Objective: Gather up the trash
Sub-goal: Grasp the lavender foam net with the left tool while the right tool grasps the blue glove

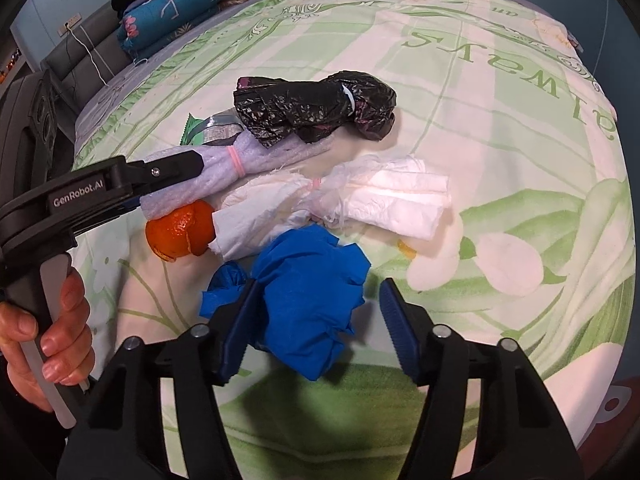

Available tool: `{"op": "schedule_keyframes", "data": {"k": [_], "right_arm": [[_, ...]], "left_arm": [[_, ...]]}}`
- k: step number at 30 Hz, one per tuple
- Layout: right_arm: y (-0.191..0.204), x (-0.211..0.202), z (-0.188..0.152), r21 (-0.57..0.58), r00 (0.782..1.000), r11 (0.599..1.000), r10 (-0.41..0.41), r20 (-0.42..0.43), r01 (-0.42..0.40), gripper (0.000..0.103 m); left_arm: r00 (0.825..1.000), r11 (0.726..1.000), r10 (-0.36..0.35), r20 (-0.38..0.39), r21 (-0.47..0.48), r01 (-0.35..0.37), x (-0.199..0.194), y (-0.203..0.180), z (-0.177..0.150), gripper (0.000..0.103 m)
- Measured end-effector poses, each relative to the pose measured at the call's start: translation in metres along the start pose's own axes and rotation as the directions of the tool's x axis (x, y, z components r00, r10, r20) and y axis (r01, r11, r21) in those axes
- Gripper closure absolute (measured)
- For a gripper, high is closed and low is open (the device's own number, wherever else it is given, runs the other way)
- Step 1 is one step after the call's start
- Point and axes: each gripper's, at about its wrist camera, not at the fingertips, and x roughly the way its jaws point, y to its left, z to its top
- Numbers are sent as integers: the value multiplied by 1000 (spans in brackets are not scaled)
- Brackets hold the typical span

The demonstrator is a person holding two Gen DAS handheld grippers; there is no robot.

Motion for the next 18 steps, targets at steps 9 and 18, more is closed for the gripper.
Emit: {"op": "schedule_keyframes", "data": {"k": [9, 18], "right_arm": [[9, 1, -2, -23, 1000, 1000, -9, 3, 9, 80], [14, -14, -6, -45, 1000, 999, 10, 23, -9, 90]], "left_arm": [[1000, 999, -8, 9, 36, 7, -5, -8, -4, 83], [999, 1000, -8, 34, 11, 8, -24, -2, -7, 85]]}}
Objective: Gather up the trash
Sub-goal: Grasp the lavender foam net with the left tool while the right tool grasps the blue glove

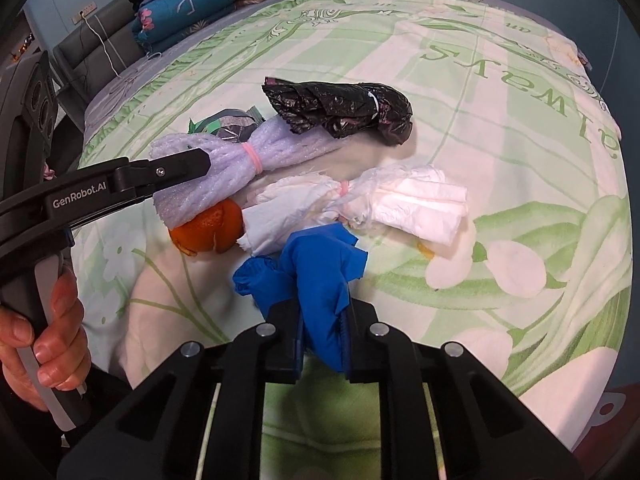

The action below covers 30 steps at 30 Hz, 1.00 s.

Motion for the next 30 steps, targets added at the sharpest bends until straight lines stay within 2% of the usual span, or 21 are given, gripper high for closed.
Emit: {"op": "schedule_keyframes", "data": {"k": [13, 24, 30], "right_arm": [[-2, -39, -14, 14, 998, 1000, 26, 50, -27, 91], [5, -81, -25, -23, 992, 998, 58, 113, -55, 91], [8, -100, -34, -44, 988, 997, 67, 140, -61, 91]], "left_arm": [[997, 999, 36, 62, -35, -34, -45, 12, -9, 85], [992, 995, 81, 99, -64, -75, -88, 24, -32, 85], [991, 992, 105, 83, -74, -99, -97, 32, -50, 85]]}}
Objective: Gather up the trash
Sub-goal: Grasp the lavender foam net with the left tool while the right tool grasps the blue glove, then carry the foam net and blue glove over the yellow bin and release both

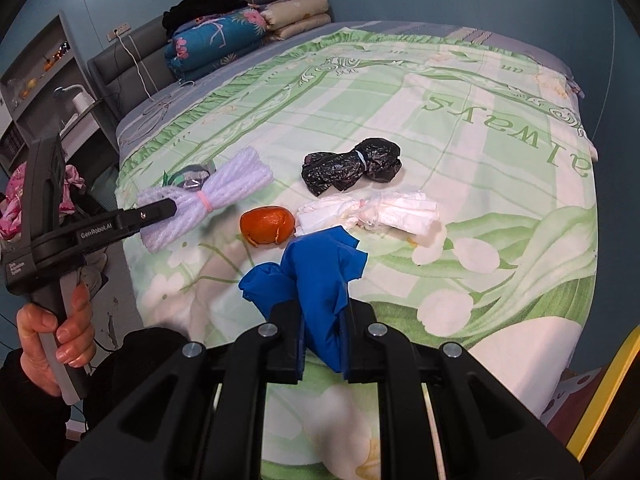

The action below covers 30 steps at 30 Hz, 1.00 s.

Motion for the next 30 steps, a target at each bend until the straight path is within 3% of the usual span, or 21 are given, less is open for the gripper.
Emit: {"op": "schedule_keyframes", "data": {"k": [9, 15, 23, 30], "right_arm": [[2, -16, -5, -9, 1000, 1000, 10, 18, -10, 91], [5, -22, -6, -15, 999, 999, 30, 28, -30, 91], [2, -32, -6, -11, 998, 999, 42, 47, -41, 91], [-8, -52, -7, 4, 996, 999, 37, 85, -37, 91]], "left_arm": [[994, 998, -16, -105, -61, 9, 15, 23, -41, 84], [988, 999, -14, -154, -31, 10, 20, 15, -59, 84], [986, 998, -23, -163, 57, 33, 22, -21, -64, 87], [992, 993, -59, -114, 99, 71, 4, -48, -56, 89]]}}
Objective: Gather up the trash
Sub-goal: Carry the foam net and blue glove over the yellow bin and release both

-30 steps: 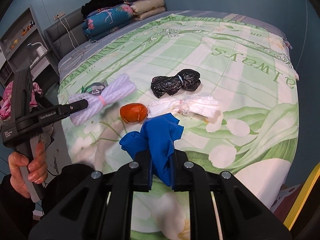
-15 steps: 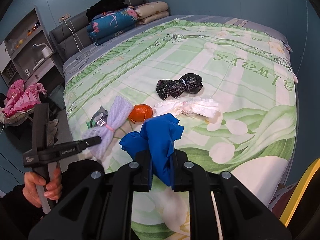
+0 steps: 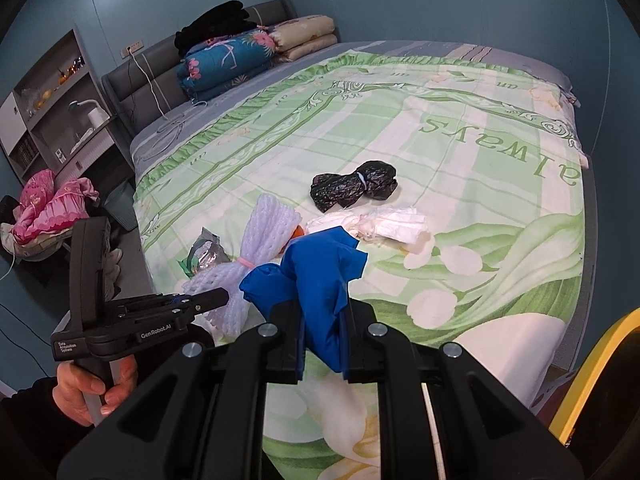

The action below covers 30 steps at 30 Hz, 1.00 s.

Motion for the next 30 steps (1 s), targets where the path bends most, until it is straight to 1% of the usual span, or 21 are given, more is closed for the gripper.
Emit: {"op": "schedule_keyframes", "data": {"k": [7, 14, 16, 21, 25, 27, 30], "right_arm": [[-4, -40, 0, -10, 997, 1000, 3, 72, -3, 91], [-3, -93, 1, -26, 985, 1000, 10, 170, -5, 91], [-3, -107, 0, -30, 981, 1000, 7, 196, -1, 91], [-5, -150, -5, -33, 962, 999, -14, 273, 24, 91], [-11, -174, -5, -21, 948, 999, -34, 317, 43, 91], [-16, -189, -6, -11, 938, 998, -52, 344, 59, 91], [-23, -207, -8, 6, 924, 996, -80, 374, 83, 91]], "left_arm": [[995, 999, -25, 101, 27, 23, -38, -23, 16, 90], [979, 998, -42, 198, 57, 32, -75, -50, 25, 90], [976, 997, -50, 213, 67, 36, -82, -57, 25, 90], [965, 994, -70, 252, 105, 44, -100, -82, 23, 90], [952, 989, -94, 290, 140, 55, -114, -105, 21, 90], [946, 985, -118, 303, 157, 72, -122, -117, 21, 90], [938, 980, -133, 321, 181, 77, -128, -134, 21, 90]]}}
